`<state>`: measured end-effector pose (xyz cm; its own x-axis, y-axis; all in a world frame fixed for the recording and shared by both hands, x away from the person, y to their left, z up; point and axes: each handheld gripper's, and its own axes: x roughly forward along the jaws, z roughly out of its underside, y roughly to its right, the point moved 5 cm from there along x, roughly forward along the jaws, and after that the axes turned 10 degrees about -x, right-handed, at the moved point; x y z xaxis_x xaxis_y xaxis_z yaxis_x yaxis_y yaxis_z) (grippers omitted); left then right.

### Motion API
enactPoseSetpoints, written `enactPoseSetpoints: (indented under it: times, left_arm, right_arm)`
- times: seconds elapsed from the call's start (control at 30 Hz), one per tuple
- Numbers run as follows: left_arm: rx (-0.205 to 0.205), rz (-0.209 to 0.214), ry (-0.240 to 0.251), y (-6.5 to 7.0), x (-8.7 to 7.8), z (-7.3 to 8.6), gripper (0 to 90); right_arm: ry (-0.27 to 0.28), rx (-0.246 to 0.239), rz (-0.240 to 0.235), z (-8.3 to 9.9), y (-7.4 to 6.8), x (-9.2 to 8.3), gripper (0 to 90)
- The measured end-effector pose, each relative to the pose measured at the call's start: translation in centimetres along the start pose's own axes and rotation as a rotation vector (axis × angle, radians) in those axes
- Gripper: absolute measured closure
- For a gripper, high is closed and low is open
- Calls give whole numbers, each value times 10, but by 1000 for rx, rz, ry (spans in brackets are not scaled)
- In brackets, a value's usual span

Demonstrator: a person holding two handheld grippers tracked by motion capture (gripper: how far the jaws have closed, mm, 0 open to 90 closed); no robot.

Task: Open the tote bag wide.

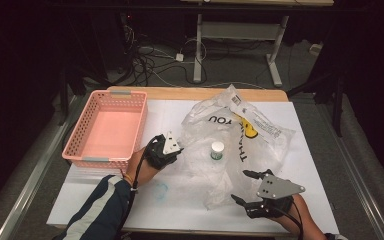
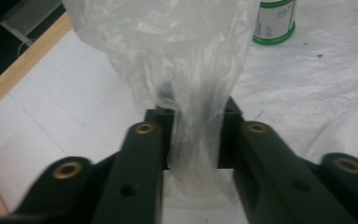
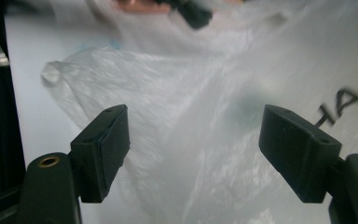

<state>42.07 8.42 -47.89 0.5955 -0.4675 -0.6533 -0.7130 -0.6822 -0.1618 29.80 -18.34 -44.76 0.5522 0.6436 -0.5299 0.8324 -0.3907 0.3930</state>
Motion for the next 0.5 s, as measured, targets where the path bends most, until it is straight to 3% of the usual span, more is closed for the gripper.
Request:
enactPoseSetpoints:
  times: [0.03, 0.13, 0.23, 0.33, 0.4, 0.5]
  left_arm:
    - [-19, -16, 5, -1, 1, 0, 680]
    - [-75, -55, 24, -5, 5, 0, 390]
    - [-112, -54, 14, -8, 11, 2, 317]
    - [-139, -35, -13, -7, 21, 4, 301]
    - [-144, -30, -32, -6, 28, 6, 292]
    - [-170, -19, -62, -6, 40, 9, 292]
  right_arm:
    - [-24, -4, -3, 5, 0, 3, 254]
    - [-81, -31, 29, 17, 5, 10, 271]
    - [-110, -6, 6, 26, 9, 14, 269]
    - [-104, -5, -30, 27, 9, 14, 242]
    - [-79, -2, -70, 25, 5, 15, 228]
    - [-87, 4, -144, 26, -3, 20, 202]
